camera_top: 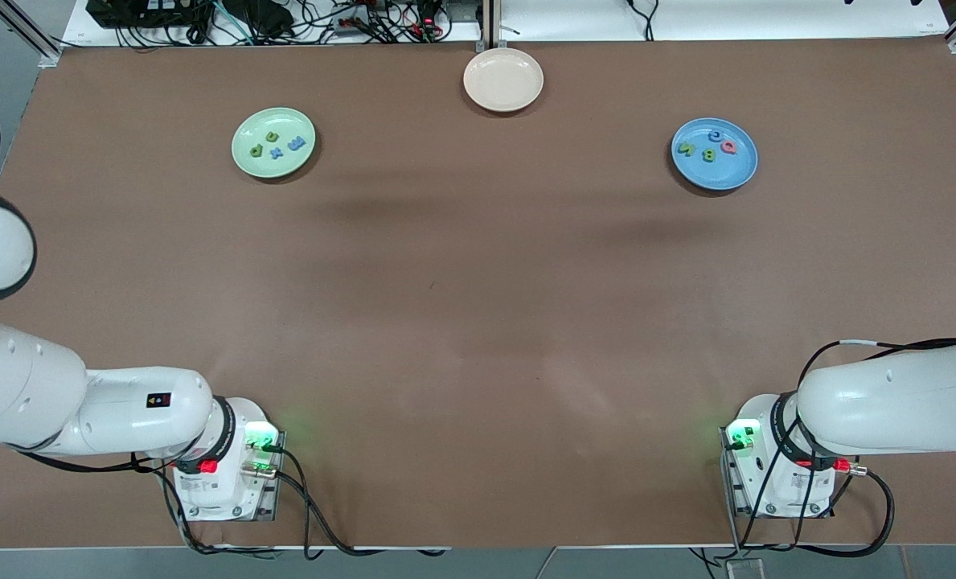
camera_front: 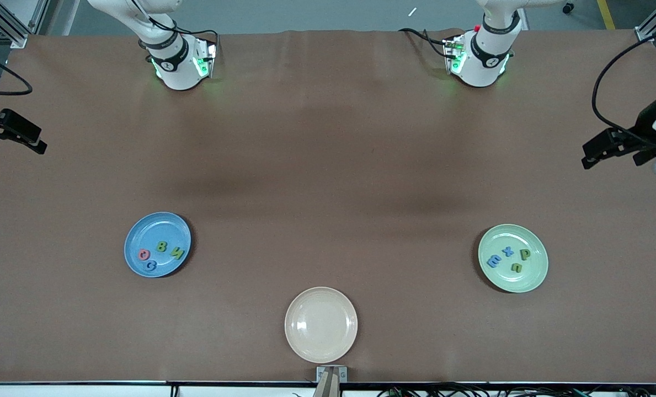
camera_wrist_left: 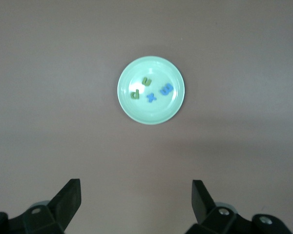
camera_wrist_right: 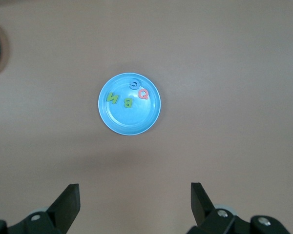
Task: Sort uppercase to blue plate, lowercase to green plate
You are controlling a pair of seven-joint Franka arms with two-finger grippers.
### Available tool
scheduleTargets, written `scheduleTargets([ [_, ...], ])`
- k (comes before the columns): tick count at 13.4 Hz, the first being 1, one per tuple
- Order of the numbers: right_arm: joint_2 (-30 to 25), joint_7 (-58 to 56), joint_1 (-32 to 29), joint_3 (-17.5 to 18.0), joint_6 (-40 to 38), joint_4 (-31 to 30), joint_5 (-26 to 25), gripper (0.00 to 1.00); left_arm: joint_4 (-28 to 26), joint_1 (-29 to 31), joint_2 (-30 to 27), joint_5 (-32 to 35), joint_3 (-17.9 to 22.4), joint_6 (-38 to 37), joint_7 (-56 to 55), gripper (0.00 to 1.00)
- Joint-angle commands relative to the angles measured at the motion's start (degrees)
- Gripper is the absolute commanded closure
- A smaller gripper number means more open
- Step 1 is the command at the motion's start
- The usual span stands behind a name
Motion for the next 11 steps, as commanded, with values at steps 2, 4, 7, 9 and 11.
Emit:
scheduleTargets([
  [2, -0.9, 0.4, -1.0, 0.8, 0.4, -0.8, -0.2, 0.0, -7.6, -1.7, -6.9, -1.0, 0.0, -0.4, 0.4, 0.0],
  [4, -0.9, 0.4, -1.0, 0.8, 0.4, -0.8, -0.2, 0.0, -9.1, -3.1, -8.6, -1.0, 0.0, -0.4, -0.2, 0.0],
  [7, -1.0, 0.4, -1.0, 0.8, 0.4, -0.8, -0.2, 0.0, -8.9, -4.3, -9.3, -1.5, 0.0, -1.0, -0.1, 0.0],
  [9, -1.0, 0.4, -1.0, 0.8, 0.4, -0.8, -0.2, 0.0, -8.7, -4.4, -9.6, -2.1, 0.1, -1.3, -0.1, 0.0],
  [11, -1.0, 0.4, -1.0, 0.8, 0.4, -0.8, -0.2, 0.0, -8.4, -4.1, -9.1, -2.8, 0.0, -1.5, -0.1, 0.0],
])
